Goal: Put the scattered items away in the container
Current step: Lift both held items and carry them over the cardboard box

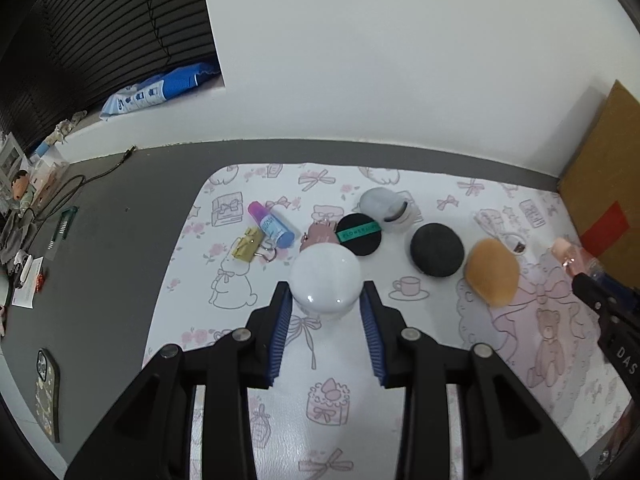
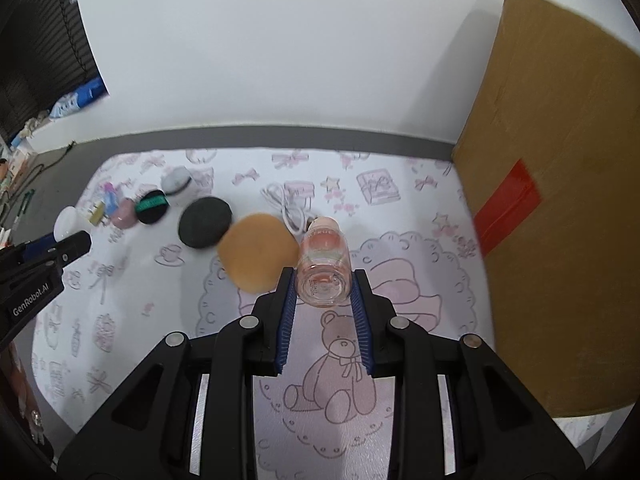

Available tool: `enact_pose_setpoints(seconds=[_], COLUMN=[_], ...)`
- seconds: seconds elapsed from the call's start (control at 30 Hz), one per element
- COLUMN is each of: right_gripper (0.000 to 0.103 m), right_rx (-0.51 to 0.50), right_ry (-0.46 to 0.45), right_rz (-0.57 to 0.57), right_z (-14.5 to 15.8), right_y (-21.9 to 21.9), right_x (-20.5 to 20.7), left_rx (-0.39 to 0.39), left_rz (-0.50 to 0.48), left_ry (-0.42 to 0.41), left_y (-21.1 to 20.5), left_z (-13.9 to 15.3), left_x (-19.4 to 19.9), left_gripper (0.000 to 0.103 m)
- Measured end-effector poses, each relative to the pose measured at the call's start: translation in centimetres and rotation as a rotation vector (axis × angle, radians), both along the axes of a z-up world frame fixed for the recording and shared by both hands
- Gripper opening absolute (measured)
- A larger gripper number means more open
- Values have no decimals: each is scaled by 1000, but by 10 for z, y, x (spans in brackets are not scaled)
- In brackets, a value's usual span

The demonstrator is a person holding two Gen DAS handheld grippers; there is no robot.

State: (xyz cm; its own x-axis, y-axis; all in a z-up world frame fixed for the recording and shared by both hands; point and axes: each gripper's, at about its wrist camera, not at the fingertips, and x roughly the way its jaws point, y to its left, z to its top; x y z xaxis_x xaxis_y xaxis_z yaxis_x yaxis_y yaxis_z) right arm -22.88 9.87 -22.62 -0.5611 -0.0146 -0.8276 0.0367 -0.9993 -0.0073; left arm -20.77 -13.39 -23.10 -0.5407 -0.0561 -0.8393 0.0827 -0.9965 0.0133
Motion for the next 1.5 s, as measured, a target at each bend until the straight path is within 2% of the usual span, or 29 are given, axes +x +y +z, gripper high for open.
enact_pose_setpoints(seconds=[0.53, 0.77, 1.17, 1.5], right_gripper=[28, 28, 28, 28], right_rx=[15, 23, 20, 27], right_ry=[122, 174, 240, 281], right_rz=[26, 26, 35, 17], right_z=[85, 117, 159, 180], right_y=[-1, 2, 9, 25], right_x=[45, 68, 106, 132], left_rx=[-5, 19, 43, 45], left_rz=[-15, -21, -53, -74], left_ry=[102, 148, 220, 256], left_y=[19, 24, 41, 58], left_z=[83, 114, 155, 173], left_x=[40, 58, 90, 109], left_gripper=[34, 34, 34, 34])
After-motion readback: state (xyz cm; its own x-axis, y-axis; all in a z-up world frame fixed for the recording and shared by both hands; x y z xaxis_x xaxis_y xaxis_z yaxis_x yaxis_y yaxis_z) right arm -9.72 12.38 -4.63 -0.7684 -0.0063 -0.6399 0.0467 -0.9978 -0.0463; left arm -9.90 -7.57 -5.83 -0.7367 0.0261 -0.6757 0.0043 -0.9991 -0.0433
